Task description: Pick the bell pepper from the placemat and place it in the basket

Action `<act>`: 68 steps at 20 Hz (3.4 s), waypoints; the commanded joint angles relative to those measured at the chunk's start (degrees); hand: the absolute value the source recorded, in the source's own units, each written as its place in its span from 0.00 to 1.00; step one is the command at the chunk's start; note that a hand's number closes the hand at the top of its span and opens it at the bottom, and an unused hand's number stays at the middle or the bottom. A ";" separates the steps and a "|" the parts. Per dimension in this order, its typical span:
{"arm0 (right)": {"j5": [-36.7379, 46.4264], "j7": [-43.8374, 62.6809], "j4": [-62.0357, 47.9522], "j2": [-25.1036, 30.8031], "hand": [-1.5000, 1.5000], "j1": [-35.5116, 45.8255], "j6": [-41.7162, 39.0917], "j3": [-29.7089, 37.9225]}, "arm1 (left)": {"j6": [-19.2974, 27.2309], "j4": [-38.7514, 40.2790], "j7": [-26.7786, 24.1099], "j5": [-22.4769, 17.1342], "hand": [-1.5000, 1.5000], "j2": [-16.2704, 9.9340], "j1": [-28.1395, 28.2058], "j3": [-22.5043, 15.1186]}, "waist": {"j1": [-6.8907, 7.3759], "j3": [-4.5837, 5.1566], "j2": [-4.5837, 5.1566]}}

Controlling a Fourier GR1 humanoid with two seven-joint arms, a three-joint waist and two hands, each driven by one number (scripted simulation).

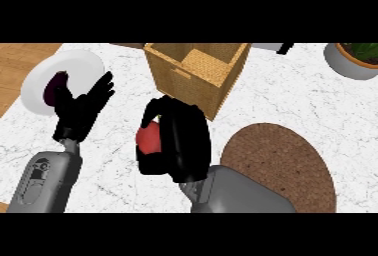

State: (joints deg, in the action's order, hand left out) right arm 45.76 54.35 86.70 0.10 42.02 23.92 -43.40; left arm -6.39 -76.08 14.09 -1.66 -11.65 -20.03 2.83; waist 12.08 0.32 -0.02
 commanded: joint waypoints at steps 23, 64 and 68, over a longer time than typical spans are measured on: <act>6.35 25.88 -32.55 -0.07 1.00 44.51 0.98 11.52 | 1.55 2.79 -0.33 1.03 0.50 -0.58 -2.99 1.23 | -2.45 0.38 0.19; 3.26 22.66 -57.78 -0.07 0.00 45.32 38.58 16.26 | 1.55 1.48 -2.05 -0.36 0.50 -3.02 2.16 5.11 | -8.33 -0.22 -0.05; 4.30 21.16 -57.63 0.14 0.00 43.30 45.93 21.76 | 1.46 1.33 -2.86 -1.44 0.50 -4.17 5.17 7.26 | -10.94 -0.32 -0.78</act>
State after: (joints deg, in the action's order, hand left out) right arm 48.50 64.70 29.41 0.58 85.59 57.98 -25.76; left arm -4.20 -74.43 11.90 -2.04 -14.28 -17.14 8.24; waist 3.12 0.09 -0.21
